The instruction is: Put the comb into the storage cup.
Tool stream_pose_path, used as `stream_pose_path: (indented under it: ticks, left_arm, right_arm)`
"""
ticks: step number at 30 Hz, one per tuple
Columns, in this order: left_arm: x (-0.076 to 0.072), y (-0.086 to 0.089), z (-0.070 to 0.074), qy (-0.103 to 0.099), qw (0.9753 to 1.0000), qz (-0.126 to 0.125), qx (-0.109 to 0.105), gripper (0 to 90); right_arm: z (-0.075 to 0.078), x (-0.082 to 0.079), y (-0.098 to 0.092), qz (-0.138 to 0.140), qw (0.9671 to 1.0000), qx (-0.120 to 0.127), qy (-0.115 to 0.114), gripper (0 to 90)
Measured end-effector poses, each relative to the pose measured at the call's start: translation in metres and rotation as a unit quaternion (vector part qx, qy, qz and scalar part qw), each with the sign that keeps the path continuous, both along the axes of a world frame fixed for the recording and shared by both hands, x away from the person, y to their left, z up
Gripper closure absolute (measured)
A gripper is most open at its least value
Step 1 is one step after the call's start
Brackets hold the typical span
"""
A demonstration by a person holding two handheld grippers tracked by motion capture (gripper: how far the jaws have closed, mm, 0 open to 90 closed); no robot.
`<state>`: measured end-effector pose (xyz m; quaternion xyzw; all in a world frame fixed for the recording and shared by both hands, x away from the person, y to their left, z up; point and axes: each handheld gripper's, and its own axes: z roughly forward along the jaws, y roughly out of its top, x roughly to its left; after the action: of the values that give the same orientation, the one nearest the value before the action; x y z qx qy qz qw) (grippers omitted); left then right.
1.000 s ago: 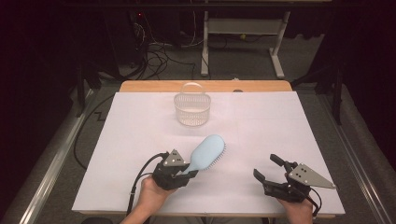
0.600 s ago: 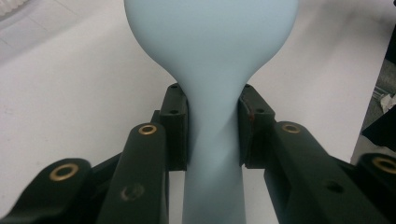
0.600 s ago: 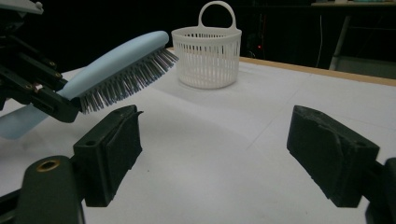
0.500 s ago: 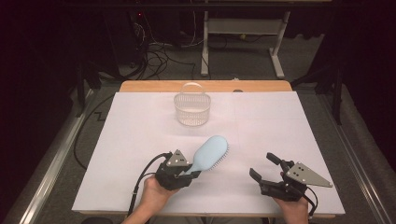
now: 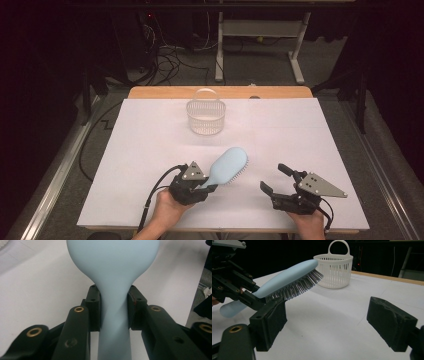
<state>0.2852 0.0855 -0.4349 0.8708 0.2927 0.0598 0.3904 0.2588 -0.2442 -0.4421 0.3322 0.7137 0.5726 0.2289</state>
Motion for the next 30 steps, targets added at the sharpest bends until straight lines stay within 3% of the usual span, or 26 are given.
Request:
stream_pose_path:
  ticks: [20,30]
  left_arm:
    - [-0.003,-0.008,0.001,-0.010,0.9999,-0.007,0.002,67.5]
    - [-0.004,-0.014,0.003,-0.018,0.9998,-0.010,-0.002,67.5]
  right_arm:
    - [0.003,0.008,0.025,0.040,0.9990,0.008,0.014,16.3]
    - [0.003,0.017,0.037,0.057,0.9969,0.016,0.051,16.3]
